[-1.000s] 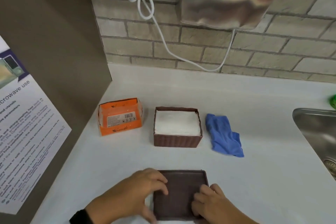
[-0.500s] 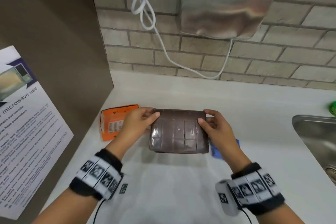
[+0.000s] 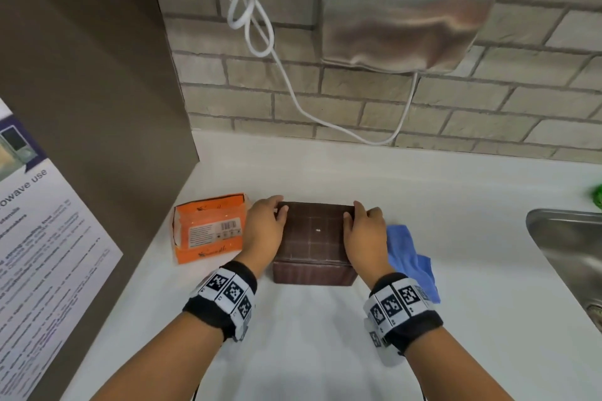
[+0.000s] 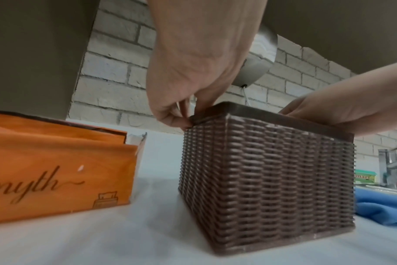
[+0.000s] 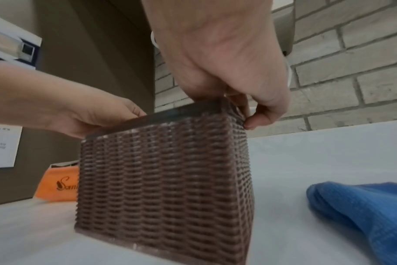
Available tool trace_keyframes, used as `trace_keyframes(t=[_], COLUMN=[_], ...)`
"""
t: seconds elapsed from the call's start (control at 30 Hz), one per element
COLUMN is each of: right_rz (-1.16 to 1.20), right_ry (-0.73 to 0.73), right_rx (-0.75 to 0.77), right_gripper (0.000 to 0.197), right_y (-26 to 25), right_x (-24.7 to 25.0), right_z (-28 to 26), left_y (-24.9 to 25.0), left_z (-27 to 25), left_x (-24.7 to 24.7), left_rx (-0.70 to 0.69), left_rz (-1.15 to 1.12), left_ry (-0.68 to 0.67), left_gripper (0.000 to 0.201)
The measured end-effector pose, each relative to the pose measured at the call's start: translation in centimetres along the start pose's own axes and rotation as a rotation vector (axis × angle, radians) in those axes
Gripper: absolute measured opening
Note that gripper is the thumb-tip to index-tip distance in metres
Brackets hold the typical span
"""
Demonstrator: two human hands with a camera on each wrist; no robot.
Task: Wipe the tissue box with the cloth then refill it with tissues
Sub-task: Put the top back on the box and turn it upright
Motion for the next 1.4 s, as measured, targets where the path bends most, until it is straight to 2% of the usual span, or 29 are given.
trace_keyframes(t=[0.1, 0.17, 0.2, 0.27, 0.3, 0.37, 0.5, 0.57, 0.67, 0.77, 0.83, 0.9, 0.93, 1.0, 1.03, 1.07, 1.13, 1.2, 1.27, 1.33, 1.4], right_rz=[0.078, 0.16, 0.188, 0.246, 0.332, 0.341, 0.563, 0.704, 0.964, 1.07, 1.107, 1.191, 1.241, 1.325, 1.38, 1.469, 1.631, 1.648, 1.624, 1.677, 1.695], right_ry=[-0.047, -0.198, -0.229, -0.335, -0.336, -0.216, -0.322, -0.387, -0.492, -0.604, -0.62, -0.608, -0.622, -0.636, -0.617, -0.631, -0.696, -0.877, -0.968, -1.046, -1.083], right_rx=[-0.017, -0.055, -0.065, -0.07, -0.057, -0.042, -0.07, -0.145, -0.363, -0.438, -0.412, -0.352, -0.334, -0.289, -0.232, -0.21, -0.228, -0.265, -0.298, -0.309, -0.3], right_gripper=[0.027, 0.017, 0.02, 0.039, 0.042, 0.041, 0.036, 0.045, 0.063, 0.05, 0.05, 0.046, 0.053, 0.07, 0.067, 0.066, 0.077, 0.09, 0.092, 0.089, 0.079], right_y=[0.0, 0.5, 1.3, 1.7, 1.4, 1.4, 1.2, 1.6, 2.4, 2.2, 2.4, 2.5, 2.7, 3.0, 2.6, 2.6, 2.5, 2.1, 2.0, 1.7, 1.2], right_x=[-0.4, -2.2, -3.1, -3.7, -3.3, -2.4, -2.9, -3.3, -4.4, -4.5, -4.3, -4.2, -4.4, -4.2, -3.4, -3.0, -2.2, -2.5, -2.5, -2.4, -2.2], right_z=[0.1, 0.2, 0.6, 0.2, -0.2, 0.1, 0.0, -0.3, -0.9, -1.5, -1.8, -2.5, -3.0, -4.0, -4.3, -4.5, -5.1, -6.0, -6.7, -7.5, -8.1], left_y=[0.1, 0.3, 0.2, -0.3, -0.5, -1.1, -1.4, -1.6, -2.2, -2.8, -2.5, -1.5, -1.1, 0.0, 0.9, 2.0, 5.1, 7.7, 8.6, 8.7, 8.3], left_z=[-0.1, -0.3, -0.5, -0.8, -0.9, -1.1, -1.6, -1.7, -1.5, -1.8, -2.6, -3.5, -4.1, -5.5, -6.4, -7.3, -9.7, -12.1, -14.0, -15.5, -16.3], left_x=[-0.3, -0.8, -1.3, -2.2, -2.5, -2.9, -3.2, -3.4, -4.0, -5.0, -5.1, -4.1, -3.5, -2.1, -1.2, 0.0, 2.1, 2.3, 2.0, 1.9, 1.5], left_rx=[-0.024, -0.019, 0.0, 0.046, 0.063, 0.098, 0.139, 0.181, 0.257, 0.384, 0.386, 0.268, 0.205, 0.078, -0.008, -0.118, -0.378, -0.614, -0.814, -0.95, -1.014], left_rz=[0.08, 0.067, 0.033, -0.04, -0.073, -0.125, -0.253, -0.307, -0.405, -0.614, -0.789, -0.865, -0.874, -0.85, -0.812, -0.733, -0.425, -0.127, 0.079, 0.207, 0.299], left_ry=[0.008, -0.011, -0.035, -0.071, -0.077, -0.088, -0.121, -0.135, -0.173, -0.275, -0.333, -0.32, -0.297, -0.238, -0.194, -0.14, -0.063, -0.104, -0.134, -0.143, -0.164], left_gripper=[0.036, 0.038, 0.04, 0.039, 0.037, 0.036, 0.04, 0.04, 0.041, 0.046, 0.044, 0.032, 0.027, 0.031, 0.037, 0.042, 0.052, 0.056, 0.054, 0.05, 0.057])
Point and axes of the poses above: each hand's wrist, its own z-axis towards the middle knuckle, its own x-axis out of the back of the hand, y = z × x, the point moved 8 cm from there along z, towards the middle knuckle, and after that the axes turned 11 degrees about -y, right-handed, at the moved point
